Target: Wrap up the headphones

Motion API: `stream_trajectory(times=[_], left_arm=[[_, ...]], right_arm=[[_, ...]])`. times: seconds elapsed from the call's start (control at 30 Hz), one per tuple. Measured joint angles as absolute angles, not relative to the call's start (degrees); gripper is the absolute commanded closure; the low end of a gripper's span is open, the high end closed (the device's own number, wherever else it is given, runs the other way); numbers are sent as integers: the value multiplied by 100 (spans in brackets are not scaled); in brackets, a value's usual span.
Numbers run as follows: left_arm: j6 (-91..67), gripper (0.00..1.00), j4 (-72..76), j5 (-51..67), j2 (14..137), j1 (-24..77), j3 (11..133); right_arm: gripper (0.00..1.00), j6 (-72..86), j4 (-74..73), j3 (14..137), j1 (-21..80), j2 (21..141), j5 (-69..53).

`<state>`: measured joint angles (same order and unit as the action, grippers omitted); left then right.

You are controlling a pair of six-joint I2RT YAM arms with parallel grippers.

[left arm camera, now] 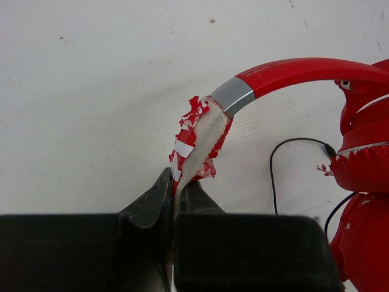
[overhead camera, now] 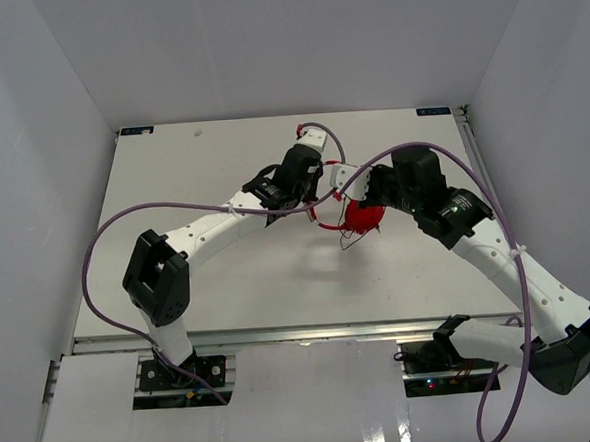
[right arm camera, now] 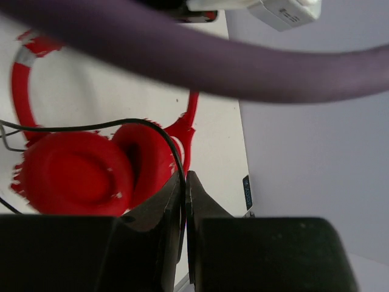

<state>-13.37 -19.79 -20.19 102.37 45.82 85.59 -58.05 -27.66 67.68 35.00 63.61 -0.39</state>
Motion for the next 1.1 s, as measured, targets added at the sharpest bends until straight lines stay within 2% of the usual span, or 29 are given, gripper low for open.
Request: stream_trajectory(times=[0.23, 0.6, 0.97, 1.1], left_arm=[[-1357, 100, -1649, -1775, 9489, 4821, 7655], [-981, 100, -1403, -1682, 7917, 4976, 6662], [-639, 100, -1071, -1056, 7024, 4956, 6141], [-718, 100, -1066, -704, 7017, 4958, 6141]], right_arm=[[92, -5304, -2254, 6772, 3184, 6720, 319], [90, -4708, -2201, 6842, 2227, 6805, -148], [89, -4115, -2482, 7192, 1592, 7310, -2308], [80, -3803, -2554, 7192, 1389, 7445, -3355]])
